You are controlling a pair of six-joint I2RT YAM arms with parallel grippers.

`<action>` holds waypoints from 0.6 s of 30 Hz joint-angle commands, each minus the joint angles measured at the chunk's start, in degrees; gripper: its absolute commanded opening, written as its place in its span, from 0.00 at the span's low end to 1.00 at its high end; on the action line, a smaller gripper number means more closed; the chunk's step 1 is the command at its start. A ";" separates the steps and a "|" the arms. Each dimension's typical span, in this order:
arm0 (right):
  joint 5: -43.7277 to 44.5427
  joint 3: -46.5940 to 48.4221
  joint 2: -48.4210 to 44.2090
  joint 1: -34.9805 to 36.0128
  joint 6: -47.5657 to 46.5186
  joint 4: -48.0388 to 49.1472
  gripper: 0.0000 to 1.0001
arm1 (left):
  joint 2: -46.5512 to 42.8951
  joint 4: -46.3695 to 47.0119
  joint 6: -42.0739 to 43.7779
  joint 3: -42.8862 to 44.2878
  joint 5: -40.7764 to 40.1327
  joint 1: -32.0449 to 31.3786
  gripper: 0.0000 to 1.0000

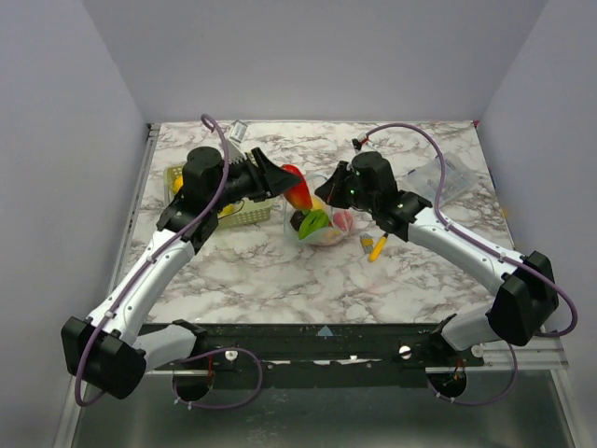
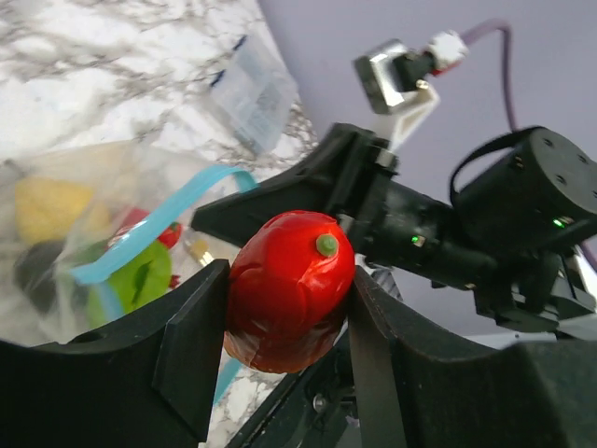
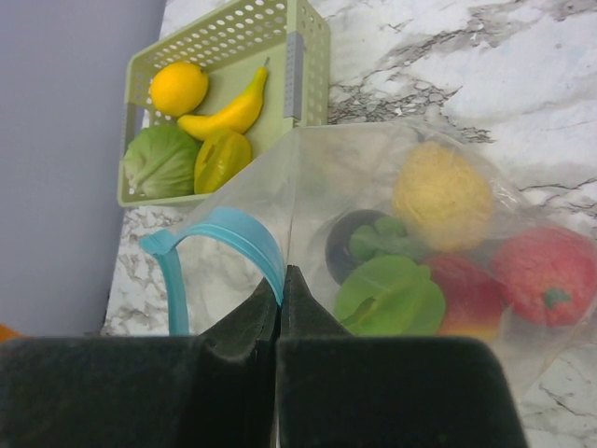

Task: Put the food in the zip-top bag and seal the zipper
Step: Place the fake fruit in the zipper food storage bag.

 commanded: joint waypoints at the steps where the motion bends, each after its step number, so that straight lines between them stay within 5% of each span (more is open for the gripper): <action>1: -3.02 0.33 -0.32 -0.18 4.06 2.66 0.00 | 0.58 14.00 2.66 -0.71 5.14 -2.02 0.04; 6: 2.57 1.70 -2.12 -0.20 7.14 0.06 0.00 | 1.90 16.83 3.56 -2.67 4.20 -3.24 0.06; 10: 3.30 2.06 -3.87 -0.37 9.63 -0.32 0.00 | 1.96 17.47 5.07 -4.17 2.23 -4.42 0.23; 18: -0.90 2.06 -4.83 -2.22 13.94 1.53 0.00 | 2.71 16.33 5.89 -4.46 0.31 -4.90 0.87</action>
